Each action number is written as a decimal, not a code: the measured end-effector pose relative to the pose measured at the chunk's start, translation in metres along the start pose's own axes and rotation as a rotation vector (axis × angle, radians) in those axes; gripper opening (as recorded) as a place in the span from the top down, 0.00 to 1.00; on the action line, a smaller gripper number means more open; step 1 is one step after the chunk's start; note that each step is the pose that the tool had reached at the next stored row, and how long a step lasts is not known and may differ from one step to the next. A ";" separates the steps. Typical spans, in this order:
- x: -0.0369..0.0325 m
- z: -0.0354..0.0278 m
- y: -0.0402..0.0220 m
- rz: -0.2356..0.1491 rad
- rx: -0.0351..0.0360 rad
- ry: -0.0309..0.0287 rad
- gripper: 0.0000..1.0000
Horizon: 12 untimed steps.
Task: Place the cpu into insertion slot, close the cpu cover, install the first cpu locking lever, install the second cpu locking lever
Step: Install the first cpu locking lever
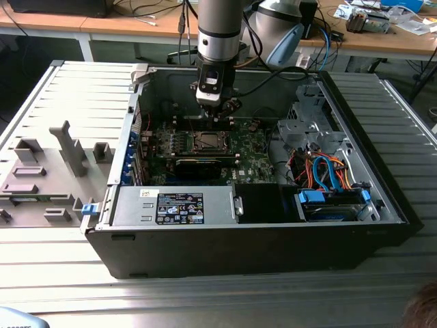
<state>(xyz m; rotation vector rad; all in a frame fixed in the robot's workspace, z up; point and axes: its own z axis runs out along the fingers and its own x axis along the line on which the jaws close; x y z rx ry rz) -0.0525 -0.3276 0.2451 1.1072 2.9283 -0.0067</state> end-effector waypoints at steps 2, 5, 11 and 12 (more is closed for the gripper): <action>0.0000 0.0000 0.0000 -0.002 0.0000 0.0000 0.89; 0.0000 0.0001 0.0000 -0.005 0.0000 0.0000 0.89; 0.0000 0.0002 0.0000 -0.013 -0.0001 0.0000 0.89; 0.0000 0.0002 0.0000 -0.014 -0.0002 0.0000 0.89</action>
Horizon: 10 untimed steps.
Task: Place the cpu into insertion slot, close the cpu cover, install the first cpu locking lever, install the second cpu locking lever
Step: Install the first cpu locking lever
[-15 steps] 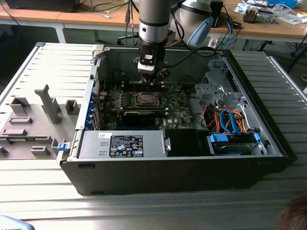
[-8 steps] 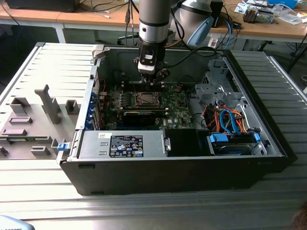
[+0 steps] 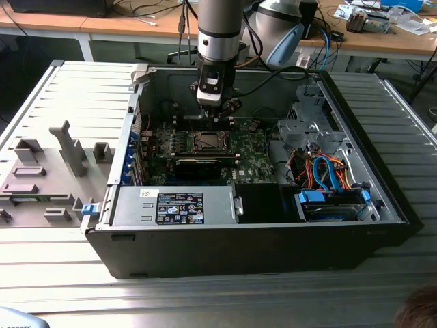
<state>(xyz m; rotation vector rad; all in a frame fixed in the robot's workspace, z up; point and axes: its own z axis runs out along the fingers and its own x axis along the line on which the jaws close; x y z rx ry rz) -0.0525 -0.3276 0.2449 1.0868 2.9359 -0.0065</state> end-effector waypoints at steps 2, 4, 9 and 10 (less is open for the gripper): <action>0.0000 0.0000 0.0000 -0.002 0.0000 0.0000 0.89; 0.0000 0.0000 0.0000 -0.004 0.0000 0.0000 0.89; 0.0000 0.0001 0.0000 -0.007 0.0000 0.0000 0.89; 0.0000 0.0001 0.0000 -0.008 0.0000 0.0000 0.89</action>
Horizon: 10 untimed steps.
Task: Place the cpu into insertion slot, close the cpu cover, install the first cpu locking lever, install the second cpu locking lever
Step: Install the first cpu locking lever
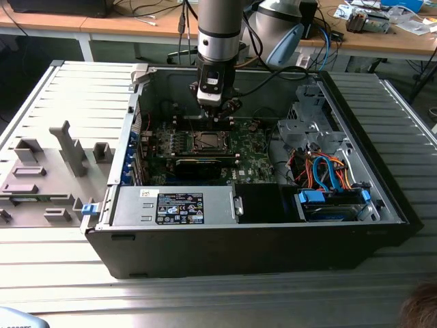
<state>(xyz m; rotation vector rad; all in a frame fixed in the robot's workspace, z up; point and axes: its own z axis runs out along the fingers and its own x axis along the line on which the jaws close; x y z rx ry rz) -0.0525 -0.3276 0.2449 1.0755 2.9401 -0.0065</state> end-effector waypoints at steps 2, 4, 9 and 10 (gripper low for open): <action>0.0000 0.0000 0.0000 -0.001 0.0000 -0.0001 0.89; 0.0000 0.0000 0.0000 -0.002 0.0000 0.0000 0.89; 0.0000 0.0001 0.0000 -0.005 -0.0001 0.0000 0.89; 0.0000 0.0001 0.0000 -0.005 -0.0001 0.0000 0.89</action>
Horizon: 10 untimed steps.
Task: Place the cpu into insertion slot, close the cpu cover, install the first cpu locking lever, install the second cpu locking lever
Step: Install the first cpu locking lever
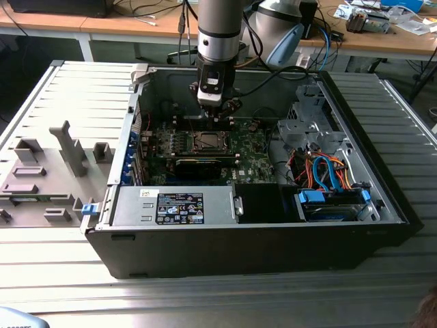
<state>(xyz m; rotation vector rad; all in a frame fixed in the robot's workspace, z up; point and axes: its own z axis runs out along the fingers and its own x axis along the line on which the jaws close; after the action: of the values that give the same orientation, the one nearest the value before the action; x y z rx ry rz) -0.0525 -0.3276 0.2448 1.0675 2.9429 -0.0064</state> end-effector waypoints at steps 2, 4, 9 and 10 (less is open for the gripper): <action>0.0000 0.0000 0.0000 -0.001 0.0000 0.0000 0.89; 0.0000 0.0000 0.0000 -0.003 0.0000 0.0000 0.89; 0.0000 0.0000 0.0000 -0.007 0.0000 0.0000 0.89; 0.0000 0.0001 0.0000 -0.007 -0.0001 0.0000 0.89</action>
<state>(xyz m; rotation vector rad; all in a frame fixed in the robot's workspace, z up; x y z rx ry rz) -0.0525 -0.3276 0.2448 1.0565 2.9469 -0.0064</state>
